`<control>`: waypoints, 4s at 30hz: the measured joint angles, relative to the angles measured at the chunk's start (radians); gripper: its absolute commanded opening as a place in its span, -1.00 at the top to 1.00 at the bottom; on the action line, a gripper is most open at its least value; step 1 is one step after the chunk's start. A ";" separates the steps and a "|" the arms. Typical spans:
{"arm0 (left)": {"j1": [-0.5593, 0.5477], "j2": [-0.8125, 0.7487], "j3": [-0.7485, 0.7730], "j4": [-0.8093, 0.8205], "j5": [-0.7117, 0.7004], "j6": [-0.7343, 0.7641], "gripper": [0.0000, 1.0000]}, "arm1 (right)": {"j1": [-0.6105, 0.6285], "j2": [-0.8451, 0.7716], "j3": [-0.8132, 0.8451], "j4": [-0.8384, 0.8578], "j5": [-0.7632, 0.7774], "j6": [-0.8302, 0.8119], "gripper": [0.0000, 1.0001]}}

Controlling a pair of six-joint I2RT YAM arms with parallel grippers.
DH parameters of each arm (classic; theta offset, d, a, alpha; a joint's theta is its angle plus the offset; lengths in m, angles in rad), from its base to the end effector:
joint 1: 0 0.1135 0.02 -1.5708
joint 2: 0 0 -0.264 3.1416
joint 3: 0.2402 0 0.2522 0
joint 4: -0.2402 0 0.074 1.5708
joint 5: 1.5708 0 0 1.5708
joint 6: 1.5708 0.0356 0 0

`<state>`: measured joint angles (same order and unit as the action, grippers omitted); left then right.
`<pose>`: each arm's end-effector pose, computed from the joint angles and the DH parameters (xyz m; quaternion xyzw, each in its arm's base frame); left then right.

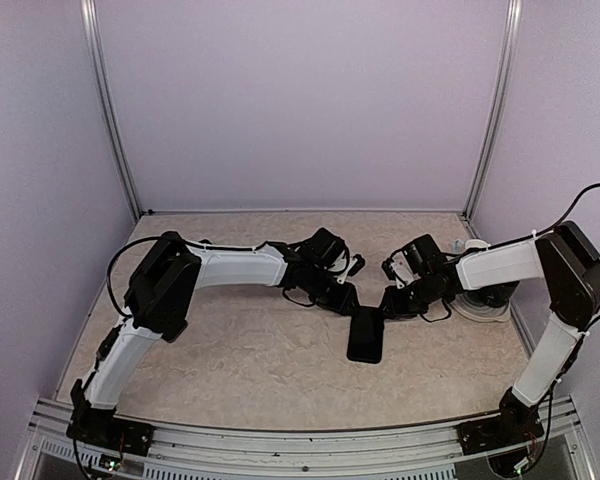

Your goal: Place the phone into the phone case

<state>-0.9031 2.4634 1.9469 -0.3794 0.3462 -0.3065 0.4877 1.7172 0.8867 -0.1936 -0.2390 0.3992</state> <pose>0.3220 -0.4279 0.1264 0.3277 0.8717 -0.3191 0.1759 0.2827 0.1595 0.1415 -0.0744 0.9536 0.2187 0.1929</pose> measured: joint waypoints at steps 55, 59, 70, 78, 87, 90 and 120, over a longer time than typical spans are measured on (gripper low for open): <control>-0.030 -0.327 -0.498 0.331 0.023 -0.085 0.41 | 0.014 -0.012 -0.040 0.042 -0.168 0.045 1.00; -0.035 -0.311 -0.476 0.324 0.016 -0.085 0.41 | 0.015 0.002 -0.058 0.094 -0.171 0.042 1.00; -0.036 -0.262 -0.431 0.274 0.004 -0.081 0.43 | 0.040 0.009 -0.102 0.198 -0.097 0.041 1.00; -0.036 -0.235 -0.402 0.255 0.009 -0.079 0.42 | 0.040 -0.008 -0.026 0.011 -0.062 0.007 1.00; -0.031 -0.235 -0.406 0.257 0.013 -0.080 0.42 | 0.050 -0.123 0.041 -0.071 -0.040 -0.016 1.00; -0.024 -0.235 -0.413 0.257 0.014 -0.080 0.42 | 0.059 -0.158 -0.002 -0.059 -0.043 -0.003 1.00; -0.039 -0.226 -0.418 0.243 0.022 -0.083 0.29 | 0.121 -0.165 0.058 -0.261 0.137 0.071 -0.98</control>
<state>-0.9424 2.2372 1.5291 -0.1368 0.3679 -0.3893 0.6086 1.5524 0.9447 -0.4541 -0.1020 0.4698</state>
